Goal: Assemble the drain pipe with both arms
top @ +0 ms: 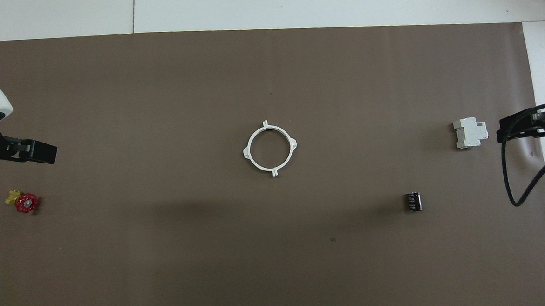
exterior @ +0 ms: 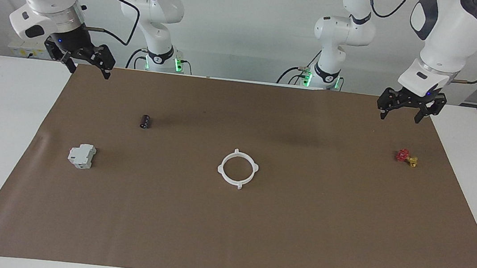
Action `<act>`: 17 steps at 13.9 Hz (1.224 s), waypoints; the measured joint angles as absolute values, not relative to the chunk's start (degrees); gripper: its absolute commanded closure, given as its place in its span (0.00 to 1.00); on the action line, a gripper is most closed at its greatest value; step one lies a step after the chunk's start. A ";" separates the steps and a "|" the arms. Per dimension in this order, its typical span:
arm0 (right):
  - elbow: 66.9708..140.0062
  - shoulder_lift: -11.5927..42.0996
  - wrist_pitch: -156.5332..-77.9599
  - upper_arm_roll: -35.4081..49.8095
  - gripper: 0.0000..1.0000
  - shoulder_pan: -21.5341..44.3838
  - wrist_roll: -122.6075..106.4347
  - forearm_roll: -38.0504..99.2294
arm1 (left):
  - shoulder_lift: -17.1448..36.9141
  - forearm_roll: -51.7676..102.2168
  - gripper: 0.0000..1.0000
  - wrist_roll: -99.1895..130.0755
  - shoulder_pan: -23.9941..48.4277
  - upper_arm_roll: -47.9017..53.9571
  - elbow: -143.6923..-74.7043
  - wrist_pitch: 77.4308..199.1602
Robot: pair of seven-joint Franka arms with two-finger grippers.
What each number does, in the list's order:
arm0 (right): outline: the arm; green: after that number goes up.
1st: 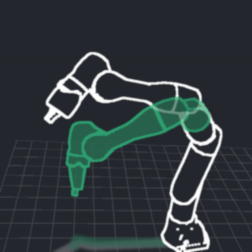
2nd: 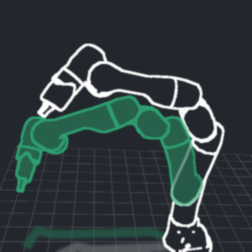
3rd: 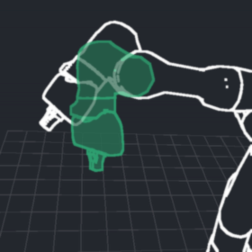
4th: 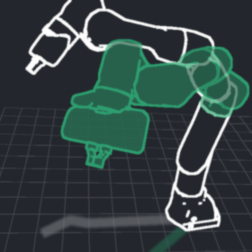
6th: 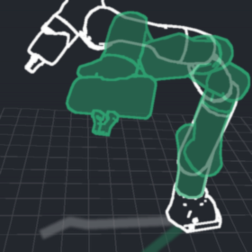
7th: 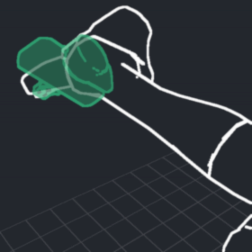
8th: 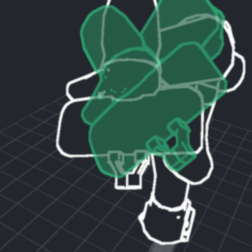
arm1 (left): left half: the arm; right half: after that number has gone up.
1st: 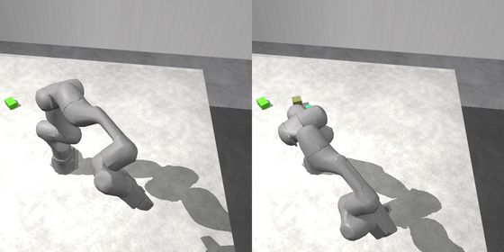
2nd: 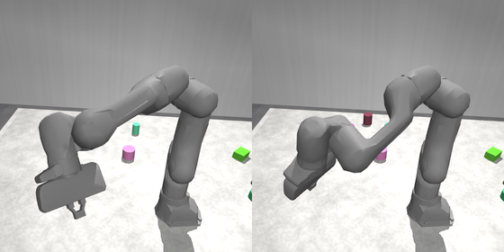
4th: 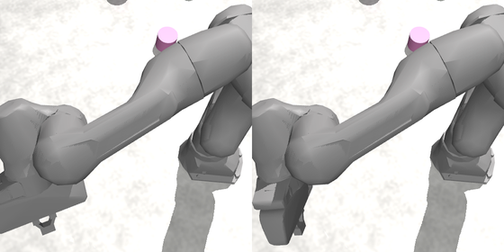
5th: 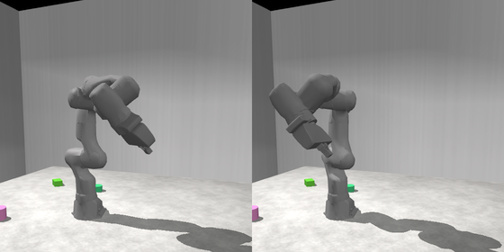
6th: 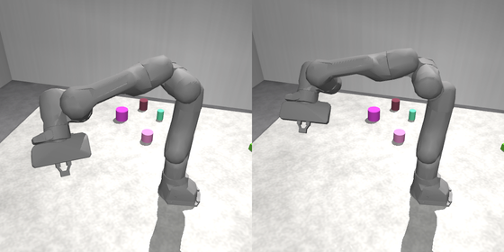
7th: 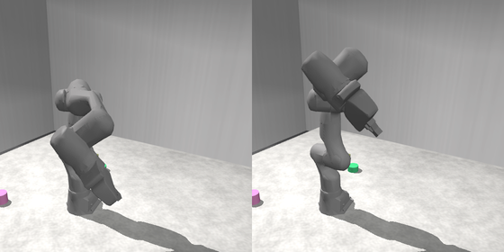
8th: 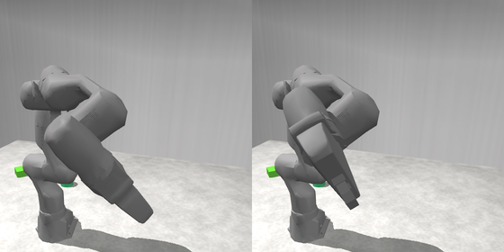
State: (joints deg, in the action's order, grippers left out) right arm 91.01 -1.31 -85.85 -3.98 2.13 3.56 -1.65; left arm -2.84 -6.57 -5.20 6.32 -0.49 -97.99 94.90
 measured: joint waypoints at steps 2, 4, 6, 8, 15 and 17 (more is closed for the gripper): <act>91.01 -1.31 -85.85 -3.98 0.00 2.13 3.56 -1.65 | -2.85 -6.48 0.00 -4.82 8.52 -0.42 -97.99 94.88; 91.01 -1.31 -85.85 -3.98 0.00 2.13 3.56 -1.65 | -2.86 -6.05 0.00 -3.64 10.18 -0.34 -97.65 94.91; 91.01 -1.31 -85.85 -3.98 0.00 2.13 3.56 -1.65 | -2.86 -4.26 0.00 -3.46 10.16 -0.80 -96.90 94.88; 91.01 -1.31 -85.85 -3.98 0.00 2.13 3.56 -1.65 | -2.67 -3.58 0.00 -3.46 10.12 -1.23 -96.01 94.60; 91.03 -1.31 -85.85 -3.98 0.00 2.13 3.56 -1.65 | 0.45 -2.23 0.00 -1.71 10.17 -0.99 -89.51 87.12; 91.03 -1.31 -85.85 -3.98 0.00 2.13 3.56 -1.65 | 0.43 -2.23 0.00 -1.12 10.19 -0.82 -89.45 86.07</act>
